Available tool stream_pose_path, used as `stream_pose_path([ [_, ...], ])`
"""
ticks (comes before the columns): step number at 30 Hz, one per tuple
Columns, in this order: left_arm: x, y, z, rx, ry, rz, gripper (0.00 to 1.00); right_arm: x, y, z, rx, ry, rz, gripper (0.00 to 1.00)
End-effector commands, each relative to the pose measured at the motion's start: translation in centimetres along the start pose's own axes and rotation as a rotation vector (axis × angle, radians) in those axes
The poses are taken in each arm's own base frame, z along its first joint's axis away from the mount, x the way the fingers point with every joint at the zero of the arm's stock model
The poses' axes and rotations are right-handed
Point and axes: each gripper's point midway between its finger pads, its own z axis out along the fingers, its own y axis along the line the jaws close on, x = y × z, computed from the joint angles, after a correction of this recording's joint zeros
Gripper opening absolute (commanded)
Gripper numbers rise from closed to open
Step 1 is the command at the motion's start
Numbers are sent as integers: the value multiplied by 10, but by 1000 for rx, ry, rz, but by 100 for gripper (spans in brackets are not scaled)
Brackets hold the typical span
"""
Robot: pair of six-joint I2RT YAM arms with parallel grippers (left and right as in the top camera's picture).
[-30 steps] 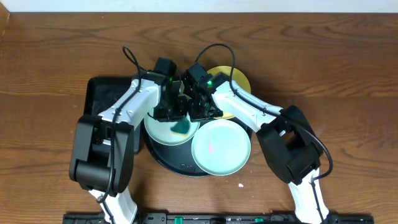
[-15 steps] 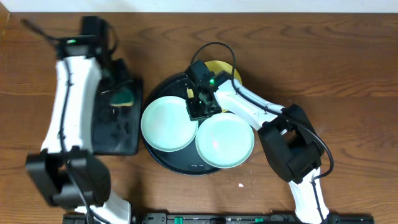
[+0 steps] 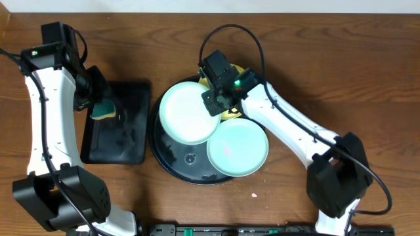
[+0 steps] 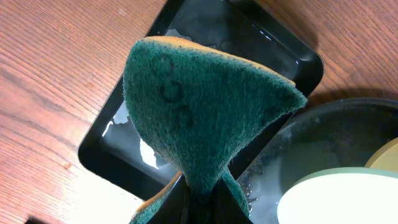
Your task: Clean dirty plates on tray and stack at the side
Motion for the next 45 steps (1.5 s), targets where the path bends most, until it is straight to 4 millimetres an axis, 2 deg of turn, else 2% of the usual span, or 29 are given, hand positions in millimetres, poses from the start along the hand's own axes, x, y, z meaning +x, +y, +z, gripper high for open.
stream_pose_path([
  [1, -4, 1, -7, -5, -22, -10, 7, -16, -19, -29, 271, -122, -68, 1],
  [5, -3, 2, -6, -7, -19, -10, 7, -23, -18, -53, 497, -218, -141, 1],
  [8, -2, 2, -6, -7, -17, -10, 7, -26, -8, -74, 637, -295, -193, 1],
  [16, -2, 2, -6, -7, -17, -10, 8, -34, 34, -127, 880, -500, -312, 1],
  [20, -2, 2, -6, -7, -17, -9, 7, -35, 45, -140, 927, -547, -333, 1],
  [25, -2, 2, -6, -7, -17, -9, 8, -35, 51, -139, 911, -550, -346, 1],
  [26, -2, 2, -6, -7, -16, -10, 8, -34, 52, -136, 889, -541, -349, 1],
  [27, -2, 2, -6, -8, -16, -10, 7, -30, 58, -121, 802, -505, -358, 1],
  [30, -1, 2, -6, -9, -11, -9, 7, -20, 63, -97, 651, -430, -330, 1],
  [33, 1, 3, -6, -12, -4, -10, 7, -8, 69, -69, 446, -323, -272, 1],
  [34, 1, 3, -6, -13, -2, -9, 7, -5, 72, -54, 313, -261, -231, 1],
  [36, 2, 4, -5, -14, 2, -9, 7, -5, 70, -49, 197, -217, -166, 1],
  [39, 4, 4, -4, -17, 10, -9, 7, -13, 58, -57, 42, -187, -89, 1],
  [41, 6, 5, -2, -20, 17, -9, 7, -22, 43, -72, -48, -195, -31, 1],
  [45, 9, 6, -1, -25, 30, -9, 8, -40, -2, -109, -190, -242, 66, 1],
])
